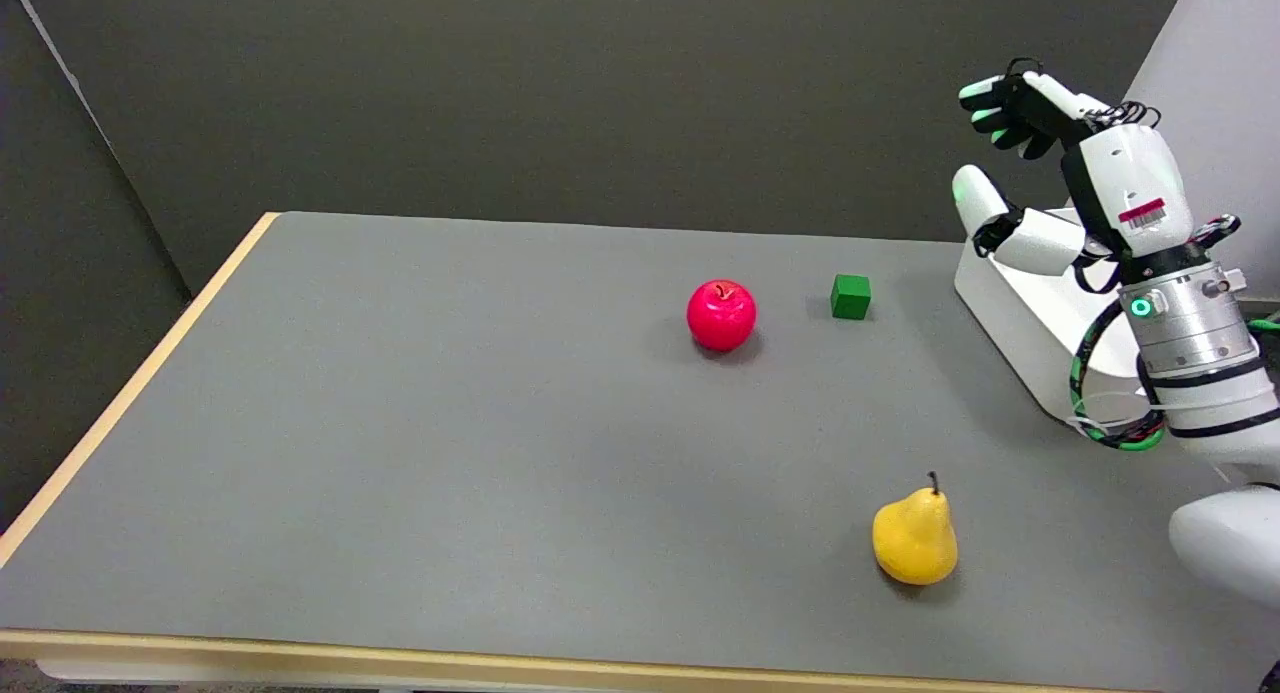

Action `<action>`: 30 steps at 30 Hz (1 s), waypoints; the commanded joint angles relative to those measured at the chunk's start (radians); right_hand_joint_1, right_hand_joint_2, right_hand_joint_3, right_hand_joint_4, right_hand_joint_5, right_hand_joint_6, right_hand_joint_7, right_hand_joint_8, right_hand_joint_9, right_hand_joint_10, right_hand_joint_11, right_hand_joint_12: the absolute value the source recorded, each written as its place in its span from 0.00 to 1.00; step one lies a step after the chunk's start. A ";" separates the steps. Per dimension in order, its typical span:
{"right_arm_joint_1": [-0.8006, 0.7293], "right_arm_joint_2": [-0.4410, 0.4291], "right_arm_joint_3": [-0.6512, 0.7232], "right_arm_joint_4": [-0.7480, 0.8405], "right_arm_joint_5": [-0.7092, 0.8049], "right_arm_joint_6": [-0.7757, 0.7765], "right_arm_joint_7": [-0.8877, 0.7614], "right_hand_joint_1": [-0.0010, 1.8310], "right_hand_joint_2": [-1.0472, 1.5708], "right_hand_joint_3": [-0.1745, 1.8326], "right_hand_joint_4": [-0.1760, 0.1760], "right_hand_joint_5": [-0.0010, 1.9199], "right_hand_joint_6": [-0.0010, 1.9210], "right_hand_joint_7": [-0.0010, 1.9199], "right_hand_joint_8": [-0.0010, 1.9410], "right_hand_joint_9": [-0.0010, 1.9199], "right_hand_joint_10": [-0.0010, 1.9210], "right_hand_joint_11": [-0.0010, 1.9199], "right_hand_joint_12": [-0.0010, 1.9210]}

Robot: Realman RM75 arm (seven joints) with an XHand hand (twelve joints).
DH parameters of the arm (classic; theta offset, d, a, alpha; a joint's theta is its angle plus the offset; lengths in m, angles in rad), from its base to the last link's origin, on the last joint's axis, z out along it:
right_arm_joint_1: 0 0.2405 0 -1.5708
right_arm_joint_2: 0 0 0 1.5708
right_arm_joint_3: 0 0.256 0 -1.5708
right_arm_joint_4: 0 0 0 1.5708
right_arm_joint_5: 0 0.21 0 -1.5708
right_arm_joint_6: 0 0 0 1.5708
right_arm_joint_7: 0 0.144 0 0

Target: Pick up the yellow pear.

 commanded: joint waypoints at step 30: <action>-0.418 -0.098 -0.300 -0.209 -0.185 0.475 0.003 0.12 0.65 0.54 0.94 0.21 0.44 0.33 0.40 0.32 0.63 0.29 0.88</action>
